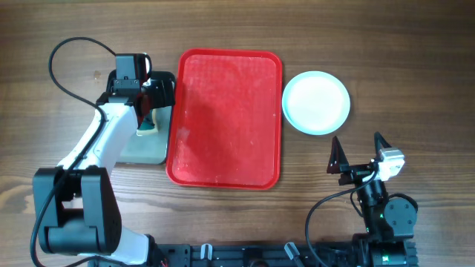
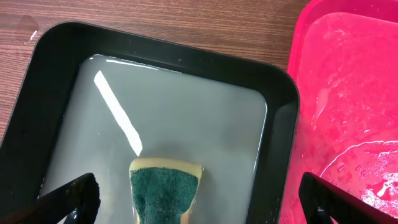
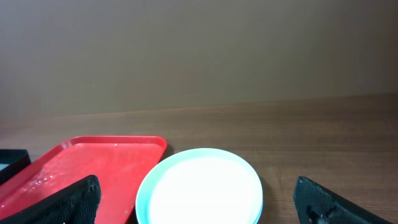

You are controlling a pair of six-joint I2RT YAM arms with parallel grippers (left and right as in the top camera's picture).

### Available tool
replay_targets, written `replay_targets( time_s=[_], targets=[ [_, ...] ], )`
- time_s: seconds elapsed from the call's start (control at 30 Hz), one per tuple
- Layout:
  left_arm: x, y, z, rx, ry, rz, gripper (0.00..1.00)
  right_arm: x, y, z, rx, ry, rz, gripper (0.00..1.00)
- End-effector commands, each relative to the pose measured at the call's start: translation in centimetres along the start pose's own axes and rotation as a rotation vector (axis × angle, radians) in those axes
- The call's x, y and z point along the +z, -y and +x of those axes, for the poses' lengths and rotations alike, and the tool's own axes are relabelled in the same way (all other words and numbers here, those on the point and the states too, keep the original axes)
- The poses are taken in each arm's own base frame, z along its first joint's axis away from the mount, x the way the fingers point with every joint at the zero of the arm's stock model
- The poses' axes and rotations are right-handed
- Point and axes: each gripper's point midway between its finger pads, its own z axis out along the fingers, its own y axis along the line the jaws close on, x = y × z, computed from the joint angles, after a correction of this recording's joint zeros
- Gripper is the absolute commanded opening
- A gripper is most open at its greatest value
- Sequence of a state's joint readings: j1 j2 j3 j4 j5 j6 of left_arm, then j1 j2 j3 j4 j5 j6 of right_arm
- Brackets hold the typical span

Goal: Clean dirty plates on tray and stack at the side

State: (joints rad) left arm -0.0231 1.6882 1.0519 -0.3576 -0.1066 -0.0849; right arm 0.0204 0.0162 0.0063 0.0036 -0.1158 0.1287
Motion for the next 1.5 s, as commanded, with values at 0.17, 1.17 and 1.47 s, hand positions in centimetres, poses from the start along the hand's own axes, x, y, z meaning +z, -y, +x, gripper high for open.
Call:
replay_targets(
  time_s=[0.17, 1.17, 1.47],
  targets=[
    [-3.4, -0.6, -1.7, -0.023, 0.069, -0.004, 1.0, -0.1, -0.2, -0.3, -0.016, 0.014, -0.014, 1.0],
    [-42.9, -5.4, 7.2, -0.1, 0.995, 0.165, 1.0, -0.1, -0.2, -0.3, -0.016, 0.014, -0.014, 1.0],
    [-39.2, -5.6, 11.0, -0.099, 0.952, 0.16, 1.0, -0.1, -0.2, -0.3, -0.016, 0.014, -0.014, 1.0]
  ],
)
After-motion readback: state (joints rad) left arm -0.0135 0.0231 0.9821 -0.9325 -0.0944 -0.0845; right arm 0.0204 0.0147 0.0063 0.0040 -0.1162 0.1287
